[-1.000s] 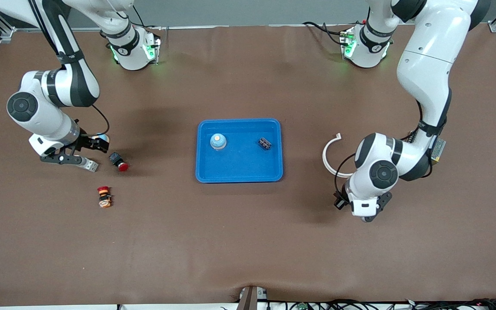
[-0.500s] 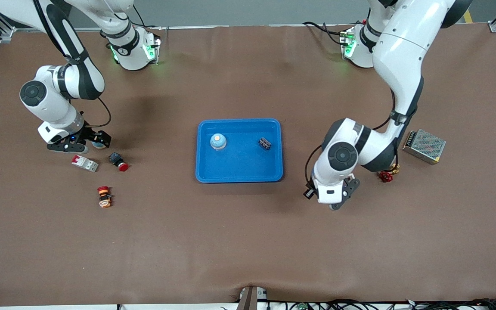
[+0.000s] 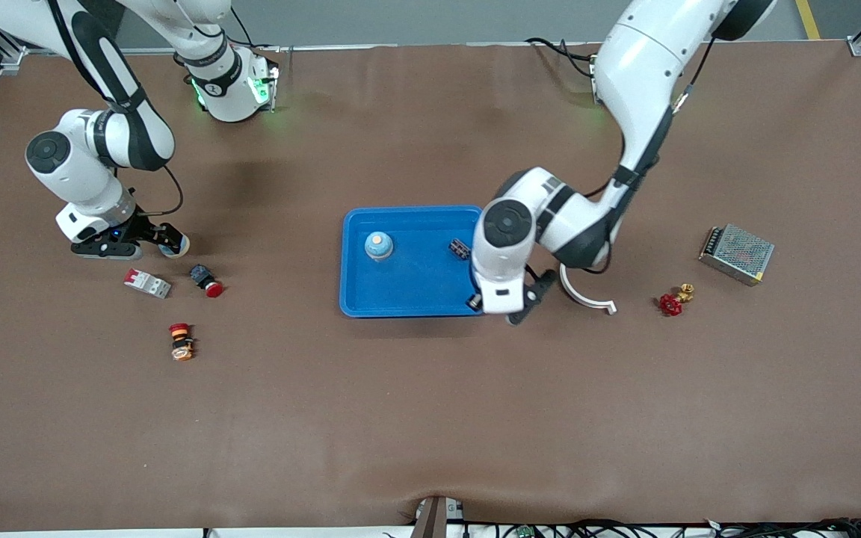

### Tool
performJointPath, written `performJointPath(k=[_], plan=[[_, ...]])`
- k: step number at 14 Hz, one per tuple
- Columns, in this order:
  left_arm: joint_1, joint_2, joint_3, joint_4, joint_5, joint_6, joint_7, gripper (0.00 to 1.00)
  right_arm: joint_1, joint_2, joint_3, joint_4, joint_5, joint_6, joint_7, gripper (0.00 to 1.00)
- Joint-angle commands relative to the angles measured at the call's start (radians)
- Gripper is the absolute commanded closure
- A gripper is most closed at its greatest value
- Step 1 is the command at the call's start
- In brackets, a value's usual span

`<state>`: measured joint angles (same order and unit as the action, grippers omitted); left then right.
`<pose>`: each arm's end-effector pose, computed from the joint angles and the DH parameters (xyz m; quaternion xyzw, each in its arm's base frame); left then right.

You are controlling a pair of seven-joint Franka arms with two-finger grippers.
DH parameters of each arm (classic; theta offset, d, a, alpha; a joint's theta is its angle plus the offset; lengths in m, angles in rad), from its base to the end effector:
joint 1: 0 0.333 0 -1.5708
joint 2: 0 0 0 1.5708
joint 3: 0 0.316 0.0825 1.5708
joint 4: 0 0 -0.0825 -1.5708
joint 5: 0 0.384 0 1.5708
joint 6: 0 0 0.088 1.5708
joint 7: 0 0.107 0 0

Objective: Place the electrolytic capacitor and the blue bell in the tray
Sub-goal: 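Grasp the second capacitor with the left gripper and lower it into the tray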

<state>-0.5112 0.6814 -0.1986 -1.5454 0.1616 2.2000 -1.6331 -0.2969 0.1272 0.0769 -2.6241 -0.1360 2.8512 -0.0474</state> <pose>0.5508 -0.4383 0.2554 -0.9069 -0.4213 -0.0002 0.0061 0.4333 -0.0885 0.2146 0.9983 -0.0226 0.0475 0.0244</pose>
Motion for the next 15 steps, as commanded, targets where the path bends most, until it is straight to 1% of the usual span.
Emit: performJointPath(k=[1, 4, 6, 10, 13, 14, 15], plan=[[-0.052, -0.006, 0.008, 0.004, 0.009, -0.017, -0.117, 1.0, -0.03, 0.04, 0.017, -0.05, -0.005, 0.111, -0.012, 0.0], [-0.073, 0.018, 0.007, 0.004, 0.006, -0.014, -0.191, 1.0, -0.039, 0.077, 0.018, -0.056, -0.005, 0.146, -0.014, 0.0], [-0.114, 0.056, 0.008, 0.007, -0.007, 0.0, -0.229, 1.0, -0.039, 0.092, 0.017, -0.054, -0.005, 0.158, -0.014, 0.0], [-0.115, 0.078, 0.008, 0.008, -0.02, 0.062, -0.309, 1.0, -0.041, 0.106, 0.017, -0.053, -0.007, 0.158, -0.014, 0.0], [-0.122, 0.095, 0.008, 0.007, -0.022, 0.064, -0.317, 1.0, -0.041, 0.106, 0.017, -0.053, -0.007, 0.158, -0.014, 0.0], [-0.124, 0.099, 0.008, 0.007, -0.022, 0.064, -0.318, 0.85, -0.041, 0.106, 0.017, -0.053, -0.007, 0.158, -0.012, 0.15], [-0.125, 0.099, 0.008, 0.007, -0.017, 0.064, -0.323, 0.4, -0.044, 0.106, 0.017, -0.053, -0.007, 0.158, -0.012, 0.53]])
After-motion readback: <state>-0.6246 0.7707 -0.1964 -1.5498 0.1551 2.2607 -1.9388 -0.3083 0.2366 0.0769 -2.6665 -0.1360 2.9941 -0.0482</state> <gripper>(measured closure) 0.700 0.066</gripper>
